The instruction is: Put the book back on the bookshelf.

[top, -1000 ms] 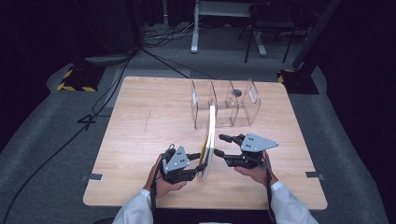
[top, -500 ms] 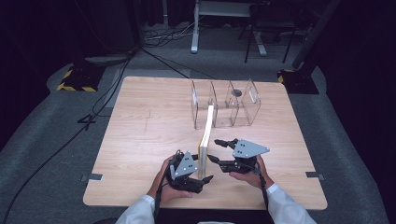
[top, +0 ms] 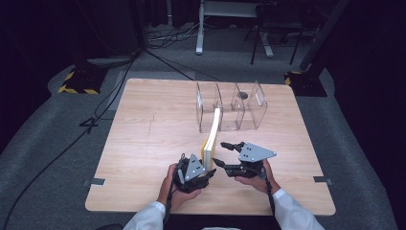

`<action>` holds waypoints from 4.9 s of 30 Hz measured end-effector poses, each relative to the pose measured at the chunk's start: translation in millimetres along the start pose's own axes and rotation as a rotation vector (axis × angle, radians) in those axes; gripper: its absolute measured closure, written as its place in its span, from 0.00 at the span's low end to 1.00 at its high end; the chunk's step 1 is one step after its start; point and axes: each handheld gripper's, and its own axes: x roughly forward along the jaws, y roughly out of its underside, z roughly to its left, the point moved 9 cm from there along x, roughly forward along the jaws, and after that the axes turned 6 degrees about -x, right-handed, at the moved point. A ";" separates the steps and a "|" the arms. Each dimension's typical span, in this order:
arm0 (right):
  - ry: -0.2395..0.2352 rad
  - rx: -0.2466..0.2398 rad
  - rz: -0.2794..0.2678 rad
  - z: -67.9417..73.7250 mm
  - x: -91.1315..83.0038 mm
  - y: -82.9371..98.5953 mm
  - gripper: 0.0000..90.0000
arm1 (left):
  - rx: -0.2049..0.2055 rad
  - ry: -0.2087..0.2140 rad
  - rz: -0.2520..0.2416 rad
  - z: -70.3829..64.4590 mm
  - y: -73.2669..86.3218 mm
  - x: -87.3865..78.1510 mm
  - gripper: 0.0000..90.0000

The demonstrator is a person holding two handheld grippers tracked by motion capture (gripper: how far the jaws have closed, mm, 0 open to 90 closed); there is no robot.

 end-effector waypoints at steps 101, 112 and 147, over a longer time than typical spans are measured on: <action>-0.110 0.042 -0.046 -17.6 -54.0 29.9 0.84 | 0.085 0.009 0.085 50.5 22.4 -18.6 0.39; 0.023 0.057 -0.033 -45.1 -73.0 32.2 0.84 | -0.067 -0.115 0.211 90.3 87.4 -69.0 0.21; 0.420 0.130 -0.109 -137.7 -142.6 6.7 0.84 | -0.153 -0.108 0.270 91.6 108.4 -58.2 0.18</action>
